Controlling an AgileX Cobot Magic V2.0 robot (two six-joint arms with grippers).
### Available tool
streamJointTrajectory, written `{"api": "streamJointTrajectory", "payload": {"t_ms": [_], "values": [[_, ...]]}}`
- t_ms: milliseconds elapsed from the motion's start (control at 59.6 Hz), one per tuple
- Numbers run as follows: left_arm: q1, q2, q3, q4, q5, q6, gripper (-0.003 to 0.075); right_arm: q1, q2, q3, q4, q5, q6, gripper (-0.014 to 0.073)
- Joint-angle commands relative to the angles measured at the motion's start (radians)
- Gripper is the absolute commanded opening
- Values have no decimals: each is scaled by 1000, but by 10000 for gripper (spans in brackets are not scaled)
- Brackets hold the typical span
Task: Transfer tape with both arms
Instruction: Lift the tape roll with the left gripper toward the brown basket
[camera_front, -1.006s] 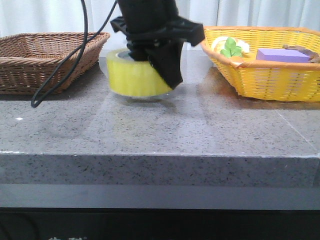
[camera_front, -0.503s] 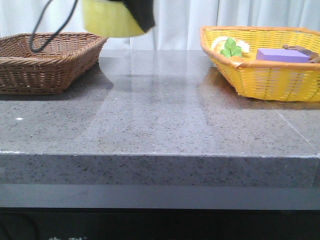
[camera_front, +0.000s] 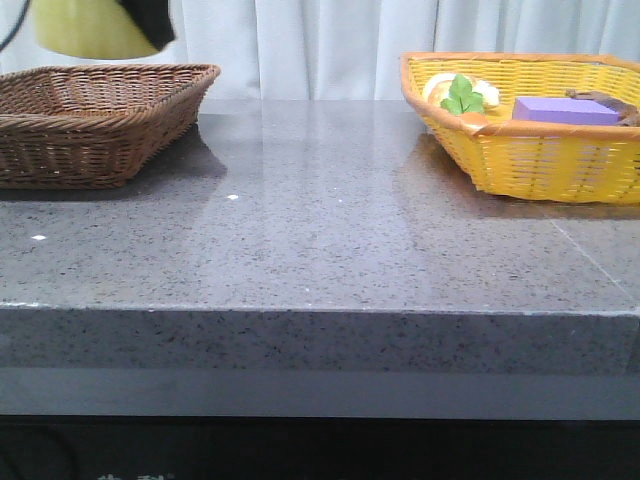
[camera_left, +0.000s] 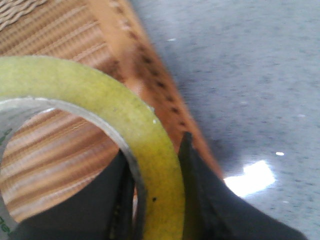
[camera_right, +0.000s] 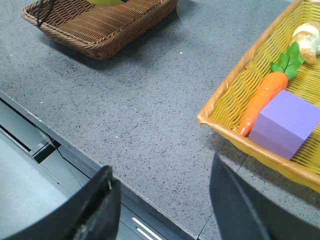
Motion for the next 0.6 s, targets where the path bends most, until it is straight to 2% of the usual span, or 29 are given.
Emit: {"api": "streamJointTrajectory", "payload": {"t_ms": [0, 302, 587], "values": [[33, -53, -39, -8, -81, -3, 8, -4, 1, -25, 4, -83, -8, 428], [120, -23, -39, -29, -107, -10, 8, -4, 1, -25, 4, -83, -8, 428], [134, 54, -39, -85, -107, -10, 15, -4, 1, -25, 4, -83, -8, 428]]}}
